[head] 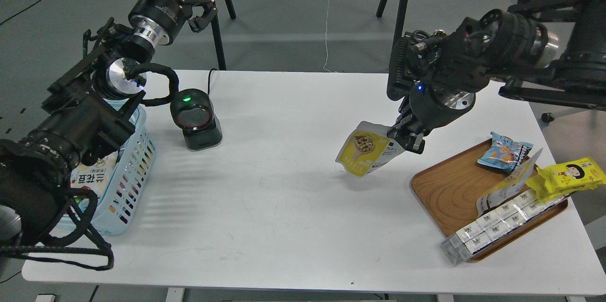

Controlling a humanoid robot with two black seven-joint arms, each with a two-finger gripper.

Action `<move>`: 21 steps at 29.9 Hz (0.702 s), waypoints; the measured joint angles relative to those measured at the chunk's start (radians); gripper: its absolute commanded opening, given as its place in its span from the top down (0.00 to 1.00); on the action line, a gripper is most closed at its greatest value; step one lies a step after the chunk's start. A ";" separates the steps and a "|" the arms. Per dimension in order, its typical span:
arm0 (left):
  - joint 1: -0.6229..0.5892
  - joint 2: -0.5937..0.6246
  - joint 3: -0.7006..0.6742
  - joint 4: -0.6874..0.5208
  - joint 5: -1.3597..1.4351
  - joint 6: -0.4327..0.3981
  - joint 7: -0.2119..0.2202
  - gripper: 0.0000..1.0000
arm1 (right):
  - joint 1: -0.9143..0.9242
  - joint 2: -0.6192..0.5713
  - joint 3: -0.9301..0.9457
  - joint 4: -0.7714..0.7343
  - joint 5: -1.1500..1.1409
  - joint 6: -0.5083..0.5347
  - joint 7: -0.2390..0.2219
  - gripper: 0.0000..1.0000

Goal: Scan snack and place in basket
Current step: 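Lift the yellow pouch and carry it toward the barcode scanner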

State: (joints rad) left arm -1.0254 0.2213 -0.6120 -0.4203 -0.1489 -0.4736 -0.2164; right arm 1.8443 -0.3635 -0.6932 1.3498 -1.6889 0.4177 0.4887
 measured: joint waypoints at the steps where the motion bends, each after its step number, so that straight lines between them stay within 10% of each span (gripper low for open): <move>1: 0.000 -0.001 0.000 0.000 0.000 -0.001 0.000 0.00 | -0.003 0.015 0.000 -0.002 0.011 -0.002 0.000 1.00; 21: 0.006 -0.006 0.000 0.024 -0.001 -0.006 -0.001 0.00 | -0.079 0.261 0.032 -0.133 0.055 -0.010 0.000 1.00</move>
State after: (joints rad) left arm -1.0189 0.2158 -0.6125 -0.3962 -0.1496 -0.4801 -0.2179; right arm 1.7651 -0.1025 -0.6611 1.2171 -1.6337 0.4081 0.4886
